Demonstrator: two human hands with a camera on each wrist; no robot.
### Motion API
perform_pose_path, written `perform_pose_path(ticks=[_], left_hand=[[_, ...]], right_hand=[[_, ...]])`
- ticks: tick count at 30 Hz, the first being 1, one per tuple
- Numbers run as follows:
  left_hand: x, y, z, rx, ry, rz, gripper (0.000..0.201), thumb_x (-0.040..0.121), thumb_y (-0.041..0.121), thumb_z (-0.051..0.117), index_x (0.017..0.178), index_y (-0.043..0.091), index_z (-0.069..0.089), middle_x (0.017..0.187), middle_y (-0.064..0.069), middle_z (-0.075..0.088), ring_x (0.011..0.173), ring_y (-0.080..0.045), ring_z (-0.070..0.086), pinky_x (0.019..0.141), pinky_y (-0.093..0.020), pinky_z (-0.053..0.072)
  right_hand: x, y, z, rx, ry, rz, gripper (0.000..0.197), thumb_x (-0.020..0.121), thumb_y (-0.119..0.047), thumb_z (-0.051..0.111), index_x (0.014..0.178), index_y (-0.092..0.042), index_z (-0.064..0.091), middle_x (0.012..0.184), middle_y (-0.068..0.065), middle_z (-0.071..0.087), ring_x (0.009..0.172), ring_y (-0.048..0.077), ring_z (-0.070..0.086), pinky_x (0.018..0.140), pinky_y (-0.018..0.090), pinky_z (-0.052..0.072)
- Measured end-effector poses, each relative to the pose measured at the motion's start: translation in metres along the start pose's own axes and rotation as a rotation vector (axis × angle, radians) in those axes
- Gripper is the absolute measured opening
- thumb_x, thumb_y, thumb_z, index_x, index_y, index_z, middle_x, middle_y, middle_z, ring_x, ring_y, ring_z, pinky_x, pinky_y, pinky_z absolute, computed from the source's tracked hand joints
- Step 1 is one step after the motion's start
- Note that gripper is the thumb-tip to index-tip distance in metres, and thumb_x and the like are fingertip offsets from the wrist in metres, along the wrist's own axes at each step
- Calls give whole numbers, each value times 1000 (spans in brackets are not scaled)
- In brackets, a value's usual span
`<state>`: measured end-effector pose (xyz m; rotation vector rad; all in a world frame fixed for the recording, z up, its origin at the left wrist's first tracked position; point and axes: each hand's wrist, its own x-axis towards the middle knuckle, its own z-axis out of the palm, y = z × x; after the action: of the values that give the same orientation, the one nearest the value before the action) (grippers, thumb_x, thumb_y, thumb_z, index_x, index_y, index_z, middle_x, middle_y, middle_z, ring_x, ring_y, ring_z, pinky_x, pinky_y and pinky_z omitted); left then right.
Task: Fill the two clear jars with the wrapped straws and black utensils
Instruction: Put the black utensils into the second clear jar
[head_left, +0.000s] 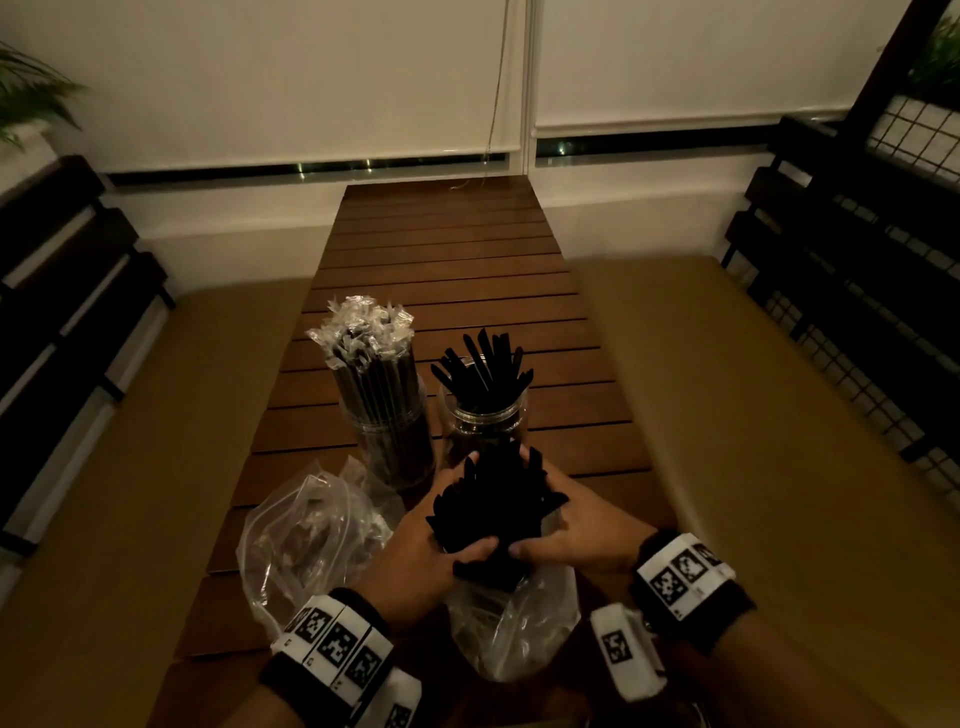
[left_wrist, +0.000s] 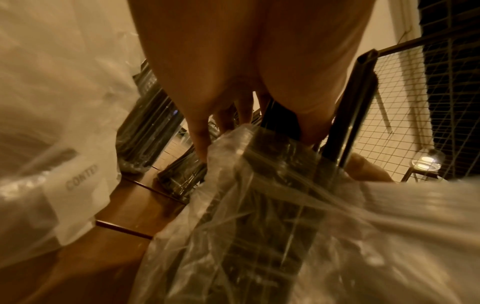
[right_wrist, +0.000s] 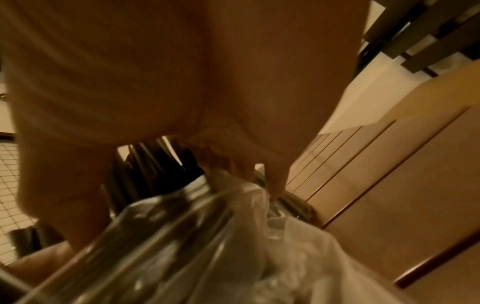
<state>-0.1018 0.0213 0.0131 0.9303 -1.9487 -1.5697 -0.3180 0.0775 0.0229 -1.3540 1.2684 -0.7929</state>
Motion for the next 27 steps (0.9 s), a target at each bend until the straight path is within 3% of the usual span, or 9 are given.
perform_pose_path(ticks=[3,5,7,11,14,16,19,21,27], left_hand=[[3,-1,-1,24,22,23,56,84,6,75,122,32,43,111,19,65,106,-4,65,83,-19,53],[3,-3,-1,23,84,37,58,83,5,75,113,43,44,109,21,64,104,-3,65,82,-19,54],[3,-2,0,11,112,51,56,82,6,76,109,44,45,107,17,64,102,-7,66,82,-23,55],[2,0,-1,-5,126,62,51,75,24,77,113,36,45,109,11,64,104,-12,66,87,-34,58],[3,0,0,-5,120,59,52,76,27,75,116,37,45,113,14,64,108,-9,65,88,-28,56],[3,1,2,-5,111,53,53,77,27,74,119,38,43,115,18,63,109,-5,64,88,-23,54],[2,5,4,-38,94,73,54,78,32,71,121,17,43,110,7,64,106,-14,66,92,-34,55],[2,7,4,-44,95,80,53,77,31,70,119,14,44,107,4,64,101,-16,67,91,-38,56],[1,6,4,-32,102,51,42,88,19,68,122,23,44,110,11,62,105,-12,65,87,-20,53]], right_hand=[[4,-3,10,22,30,-55,89,81,3,74,151,-29,30,137,1,58,128,14,57,105,37,50],[3,-5,16,32,90,-83,66,83,2,72,139,-22,46,127,7,64,120,20,62,102,43,53],[1,-5,21,28,168,-107,44,83,-1,71,124,-12,57,117,13,68,112,27,66,99,48,54],[-1,-9,25,91,261,-109,17,86,1,70,101,-7,67,102,13,73,101,26,71,89,42,59],[0,-15,23,166,310,-114,16,89,5,65,103,-3,66,100,11,74,97,16,72,83,26,58],[2,-18,22,173,338,-135,16,90,8,63,103,0,64,97,11,73,94,14,71,81,24,57],[4,-22,23,159,380,-150,16,89,8,64,99,-4,63,88,-1,70,87,5,69,77,20,55],[5,-24,24,144,405,-150,14,88,6,67,95,-5,63,83,-6,69,83,1,67,76,17,53],[3,-36,17,156,529,-108,10,86,-2,72,93,-4,66,82,-1,70,80,7,70,71,19,54]])
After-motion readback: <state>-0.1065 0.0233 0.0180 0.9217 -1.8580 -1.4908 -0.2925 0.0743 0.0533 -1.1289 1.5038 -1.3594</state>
